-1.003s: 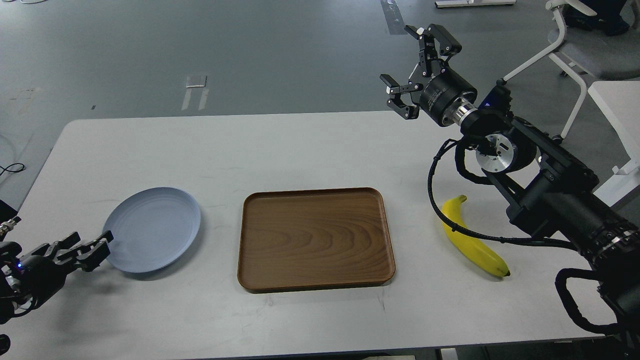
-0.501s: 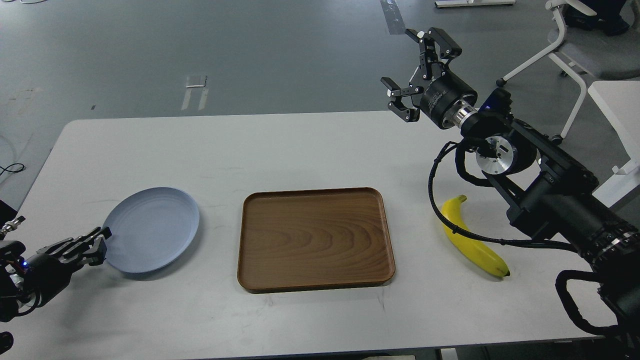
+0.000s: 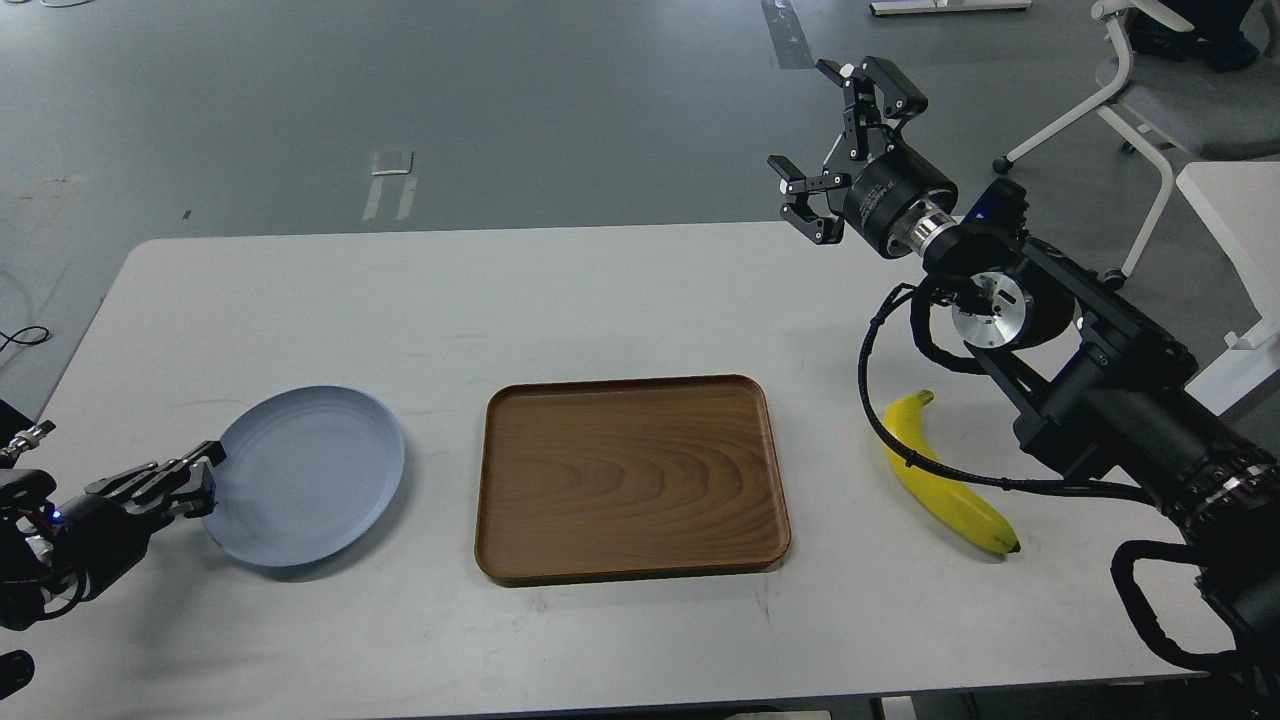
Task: Place banana on plate with both arms
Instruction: 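Lift the blue plate with the left gripper and set it on the wooden tray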
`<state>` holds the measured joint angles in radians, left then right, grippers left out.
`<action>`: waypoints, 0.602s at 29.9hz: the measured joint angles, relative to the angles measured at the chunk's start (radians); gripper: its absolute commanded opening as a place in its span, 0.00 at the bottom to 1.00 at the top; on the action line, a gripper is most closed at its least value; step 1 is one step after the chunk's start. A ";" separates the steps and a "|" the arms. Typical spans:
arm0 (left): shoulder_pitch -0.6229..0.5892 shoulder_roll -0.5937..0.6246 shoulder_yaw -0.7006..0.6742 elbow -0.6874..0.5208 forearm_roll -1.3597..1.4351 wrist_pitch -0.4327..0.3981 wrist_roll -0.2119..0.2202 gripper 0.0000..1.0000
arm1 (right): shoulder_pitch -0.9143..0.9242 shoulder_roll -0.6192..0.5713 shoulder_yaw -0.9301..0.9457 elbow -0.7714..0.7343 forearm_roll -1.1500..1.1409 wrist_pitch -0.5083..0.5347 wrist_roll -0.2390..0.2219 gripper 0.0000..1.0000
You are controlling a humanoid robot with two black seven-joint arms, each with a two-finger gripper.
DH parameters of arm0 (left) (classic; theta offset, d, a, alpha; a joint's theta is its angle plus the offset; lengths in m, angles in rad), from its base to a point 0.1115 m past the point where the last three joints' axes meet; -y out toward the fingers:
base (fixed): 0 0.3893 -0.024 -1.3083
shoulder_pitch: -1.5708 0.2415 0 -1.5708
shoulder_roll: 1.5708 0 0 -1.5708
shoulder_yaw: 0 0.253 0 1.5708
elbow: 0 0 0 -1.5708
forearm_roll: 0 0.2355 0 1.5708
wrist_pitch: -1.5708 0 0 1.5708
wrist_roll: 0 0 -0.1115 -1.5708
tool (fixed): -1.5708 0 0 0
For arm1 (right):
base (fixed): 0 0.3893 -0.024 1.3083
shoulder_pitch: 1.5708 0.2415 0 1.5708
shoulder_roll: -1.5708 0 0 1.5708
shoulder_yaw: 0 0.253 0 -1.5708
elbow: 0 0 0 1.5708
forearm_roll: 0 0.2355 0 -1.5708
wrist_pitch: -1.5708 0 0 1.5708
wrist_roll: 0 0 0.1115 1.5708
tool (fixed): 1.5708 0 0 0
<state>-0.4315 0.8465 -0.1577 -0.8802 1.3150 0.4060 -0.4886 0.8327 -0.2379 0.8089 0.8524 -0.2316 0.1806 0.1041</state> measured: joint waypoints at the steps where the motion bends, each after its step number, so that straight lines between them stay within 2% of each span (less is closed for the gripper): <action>1: -0.020 -0.001 0.001 -0.009 0.000 0.000 0.000 0.00 | 0.000 0.000 0.000 0.000 0.000 -0.003 0.000 1.00; 5: -0.109 -0.001 0.016 -0.057 0.026 -0.004 0.000 0.00 | 0.001 -0.003 0.003 0.001 0.000 -0.008 0.000 1.00; 9: -0.234 -0.033 0.097 -0.079 0.089 -0.011 0.000 0.00 | 0.003 -0.009 0.004 0.001 0.000 -0.009 0.000 1.00; 15: -0.401 -0.160 0.260 -0.073 0.122 -0.018 0.000 0.00 | 0.003 -0.017 0.008 0.002 0.000 -0.009 0.000 1.00; 18: -0.463 -0.241 0.324 -0.047 0.123 -0.049 0.000 0.00 | 0.004 -0.022 0.009 0.002 0.000 -0.009 0.000 1.00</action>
<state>-0.8944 0.6051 0.1667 -0.9274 1.4377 0.3568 -0.4886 0.8363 -0.2599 0.8178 0.8548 -0.2315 0.1717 0.1044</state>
